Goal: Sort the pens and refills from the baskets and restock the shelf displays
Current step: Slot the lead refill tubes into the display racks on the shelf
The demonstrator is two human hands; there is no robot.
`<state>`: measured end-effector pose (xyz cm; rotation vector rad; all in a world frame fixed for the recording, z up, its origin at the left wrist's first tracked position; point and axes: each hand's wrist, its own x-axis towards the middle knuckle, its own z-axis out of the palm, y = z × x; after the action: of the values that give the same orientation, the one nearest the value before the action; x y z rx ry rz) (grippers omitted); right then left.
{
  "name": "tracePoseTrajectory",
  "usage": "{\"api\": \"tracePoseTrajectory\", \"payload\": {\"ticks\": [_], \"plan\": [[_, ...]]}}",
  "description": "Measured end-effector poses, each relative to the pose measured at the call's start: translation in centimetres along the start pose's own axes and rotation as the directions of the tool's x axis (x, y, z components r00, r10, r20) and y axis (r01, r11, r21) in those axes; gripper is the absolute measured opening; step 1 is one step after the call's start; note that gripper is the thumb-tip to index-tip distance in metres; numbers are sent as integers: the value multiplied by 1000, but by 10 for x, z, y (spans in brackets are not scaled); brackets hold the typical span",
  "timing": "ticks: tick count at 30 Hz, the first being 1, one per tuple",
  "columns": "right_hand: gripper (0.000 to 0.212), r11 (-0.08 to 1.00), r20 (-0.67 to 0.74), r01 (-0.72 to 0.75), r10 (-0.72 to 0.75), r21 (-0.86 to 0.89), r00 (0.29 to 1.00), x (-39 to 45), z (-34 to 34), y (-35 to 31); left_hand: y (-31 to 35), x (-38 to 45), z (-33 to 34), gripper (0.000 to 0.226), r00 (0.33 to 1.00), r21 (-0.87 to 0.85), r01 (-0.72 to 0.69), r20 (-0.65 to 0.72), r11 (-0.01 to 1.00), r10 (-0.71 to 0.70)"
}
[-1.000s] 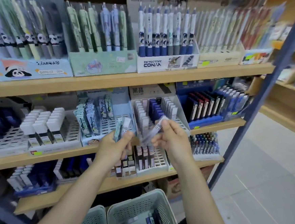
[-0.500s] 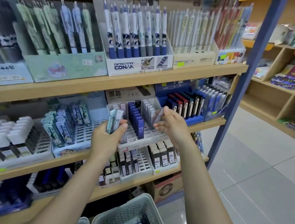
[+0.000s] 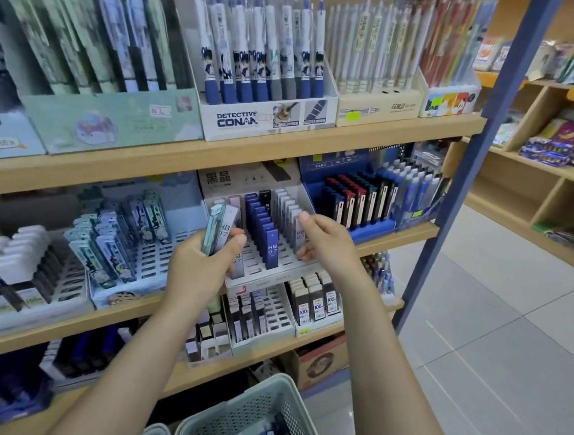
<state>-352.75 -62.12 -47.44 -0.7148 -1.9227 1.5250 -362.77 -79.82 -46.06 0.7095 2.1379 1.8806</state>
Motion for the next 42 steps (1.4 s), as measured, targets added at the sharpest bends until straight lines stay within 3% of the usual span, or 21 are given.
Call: {"api": "tracePoseTrajectory", "payload": {"ticks": [6, 10, 13, 16, 19, 23, 27, 33, 42], "plan": [[26, 995, -172, -9, 27, 102, 985, 1, 10, 1, 24, -9, 5, 12, 972, 9, -126, 203, 992, 122], [26, 983, -294, 43, 12, 180, 956, 2, 12, 2, 30, -15, 16, 14, 945, -38, -44, 323, 998, 54], [21, 987, -355, 96, -43, 132, 934, -6, 4, -4, 27, -16, 22, 12, 945, -73, 35, 326, 997, -9], [24, 973, -131, 118, -93, 199, 987, -25, -10, -20, 24, -17, 30, 10, 936, -99, 70, 352, 993, -31], [14, 972, 108, 119, -143, 201, 984, -39, -15, -29, 23, -21, 38, 11, 916, -83, 69, 400, 994, -30], [14, 957, 64, 112, -133, 266, 989, -37, -19, -20, 17, -25, 44, 21, 905, -33, 82, 421, 996, -60], [15, 890, 43, 48, -76, 454, 996, -35, -26, -12, 8, -27, 46, 22, 923, 45, 62, 377, 997, -74], [20, 850, -78, 95, -64, 518, 995, -30, -33, -3, 0, -30, 41, 23, 928, 108, 30, 365, 994, -67], [22, 960, 21, 62, -71, 274, 997, -25, -26, 6, -12, -33, 34, 20, 962, 5, 50, 268, 999, -49]]}}
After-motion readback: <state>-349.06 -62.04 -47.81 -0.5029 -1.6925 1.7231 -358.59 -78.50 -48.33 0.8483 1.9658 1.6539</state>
